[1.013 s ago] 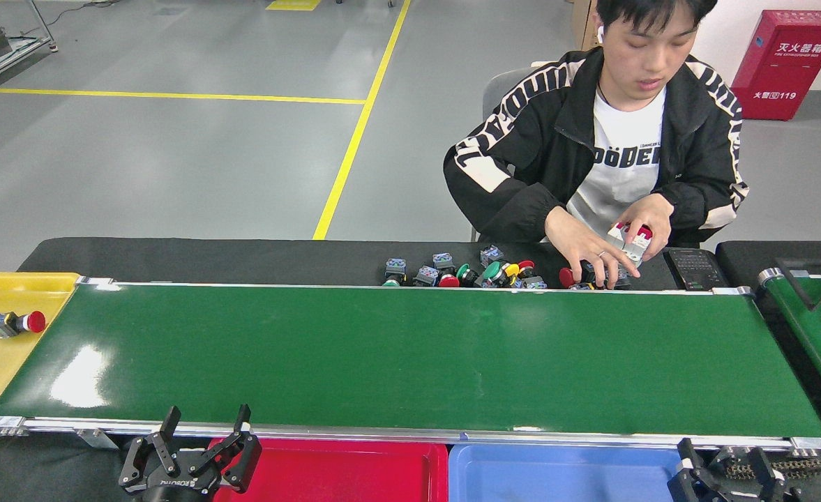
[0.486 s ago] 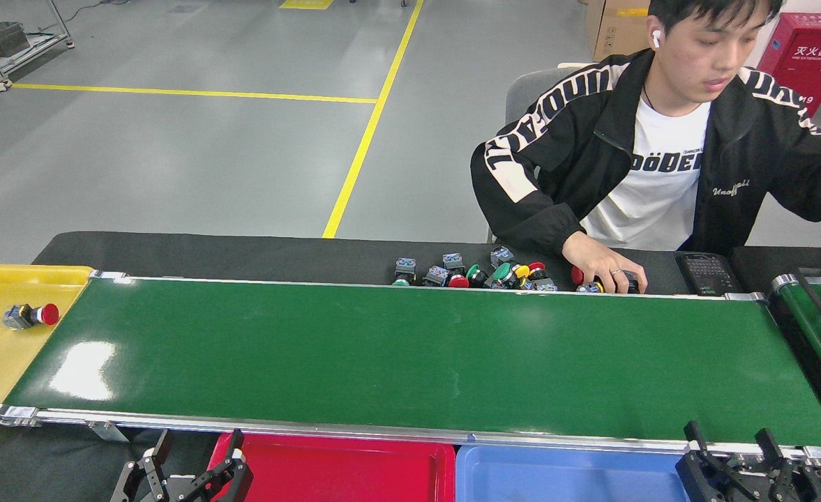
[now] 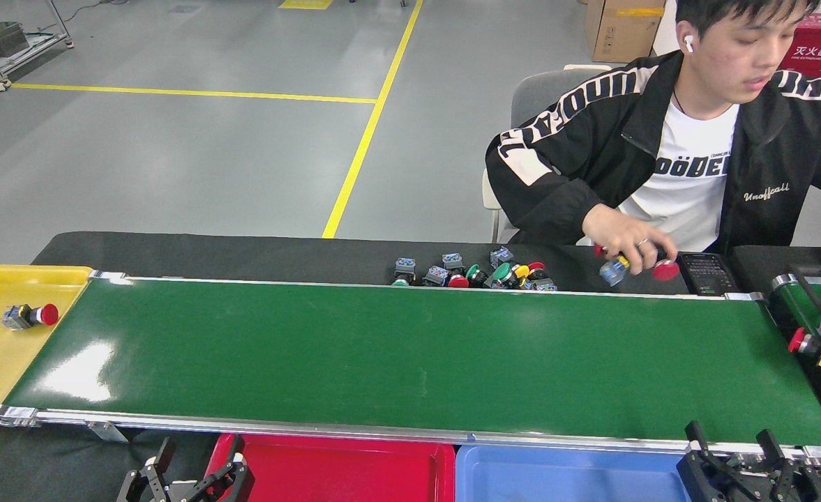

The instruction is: Pick switch part from conveyor to tray

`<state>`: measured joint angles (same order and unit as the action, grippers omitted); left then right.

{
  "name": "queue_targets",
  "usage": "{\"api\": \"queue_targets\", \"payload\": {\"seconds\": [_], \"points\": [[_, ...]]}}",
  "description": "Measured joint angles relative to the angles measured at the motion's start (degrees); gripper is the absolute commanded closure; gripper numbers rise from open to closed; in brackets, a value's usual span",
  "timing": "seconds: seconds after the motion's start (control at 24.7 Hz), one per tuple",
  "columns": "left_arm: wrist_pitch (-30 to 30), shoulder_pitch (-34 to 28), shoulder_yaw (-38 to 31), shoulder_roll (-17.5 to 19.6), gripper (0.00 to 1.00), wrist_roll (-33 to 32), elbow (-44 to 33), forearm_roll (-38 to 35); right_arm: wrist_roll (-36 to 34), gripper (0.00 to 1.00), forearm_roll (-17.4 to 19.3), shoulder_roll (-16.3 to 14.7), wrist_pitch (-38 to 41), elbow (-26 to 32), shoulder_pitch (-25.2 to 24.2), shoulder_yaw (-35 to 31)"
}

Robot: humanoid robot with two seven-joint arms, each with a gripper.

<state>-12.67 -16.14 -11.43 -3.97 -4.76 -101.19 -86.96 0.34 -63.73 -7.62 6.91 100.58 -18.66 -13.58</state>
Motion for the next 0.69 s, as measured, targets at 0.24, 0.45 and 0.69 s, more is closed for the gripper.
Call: {"api": "queue_targets", "payload": {"seconds": [0.24,0.45,0.69], "points": [[0.18,0.01,-0.09,0.12,0.00,-0.09,0.00,0.00,0.88,0.01,0.00,0.00,0.05,0.00,0.00,0.00],[-0.06,0.28,-0.27,0.69,0.00,-0.08,0.00,0.00,1.68,0.01,0.00,0.00,0.06,-0.13,0.69,0.00],[-0.17,0.30,-0.24,0.56,0.00,-0.01,0.00,0.00,4.59,0.01,-0.30,0.00,-0.36,-4.36,5.46,-0.05]]}}
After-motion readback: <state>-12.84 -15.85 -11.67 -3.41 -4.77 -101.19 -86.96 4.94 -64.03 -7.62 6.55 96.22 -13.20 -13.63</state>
